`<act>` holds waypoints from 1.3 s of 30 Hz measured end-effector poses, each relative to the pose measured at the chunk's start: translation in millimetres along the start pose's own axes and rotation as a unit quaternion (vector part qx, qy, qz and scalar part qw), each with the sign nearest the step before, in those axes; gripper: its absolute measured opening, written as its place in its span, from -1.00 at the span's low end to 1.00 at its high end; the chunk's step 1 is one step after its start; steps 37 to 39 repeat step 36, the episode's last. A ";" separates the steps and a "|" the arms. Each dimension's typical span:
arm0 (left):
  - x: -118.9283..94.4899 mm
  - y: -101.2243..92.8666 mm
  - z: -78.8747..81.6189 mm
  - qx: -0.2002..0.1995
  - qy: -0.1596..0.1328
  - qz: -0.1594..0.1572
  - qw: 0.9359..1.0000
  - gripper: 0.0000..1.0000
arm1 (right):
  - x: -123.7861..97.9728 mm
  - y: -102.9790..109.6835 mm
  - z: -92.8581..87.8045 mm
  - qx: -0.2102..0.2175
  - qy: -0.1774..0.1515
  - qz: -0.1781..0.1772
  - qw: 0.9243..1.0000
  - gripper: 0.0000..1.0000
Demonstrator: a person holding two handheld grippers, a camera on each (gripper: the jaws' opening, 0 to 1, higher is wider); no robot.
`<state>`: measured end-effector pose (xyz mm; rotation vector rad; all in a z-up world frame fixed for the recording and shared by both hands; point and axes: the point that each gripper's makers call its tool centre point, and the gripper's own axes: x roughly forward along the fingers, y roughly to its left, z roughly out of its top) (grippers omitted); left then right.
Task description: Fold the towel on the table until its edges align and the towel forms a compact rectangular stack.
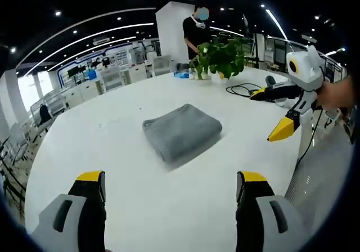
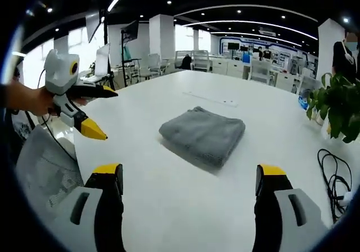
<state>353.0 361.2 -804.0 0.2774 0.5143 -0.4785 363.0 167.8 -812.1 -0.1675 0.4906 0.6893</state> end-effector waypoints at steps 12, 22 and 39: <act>-0.5 -9.5 -27.7 -0.007 0.009 0.019 1.000 0.98 | -23.3 0.9 -16.9 -0.009 -0.017 -0.030 0.999 0.99; -5.9 -17.8 -29.8 -0.017 0.013 0.024 0.999 0.98 | -20.7 3.4 -31.6 0.004 -0.008 -0.024 1.000 0.98; -13.6 -11.4 -44.0 -0.022 0.027 0.034 0.999 0.98 | -21.6 3.3 -32.2 0.004 -0.012 -0.024 1.000 0.88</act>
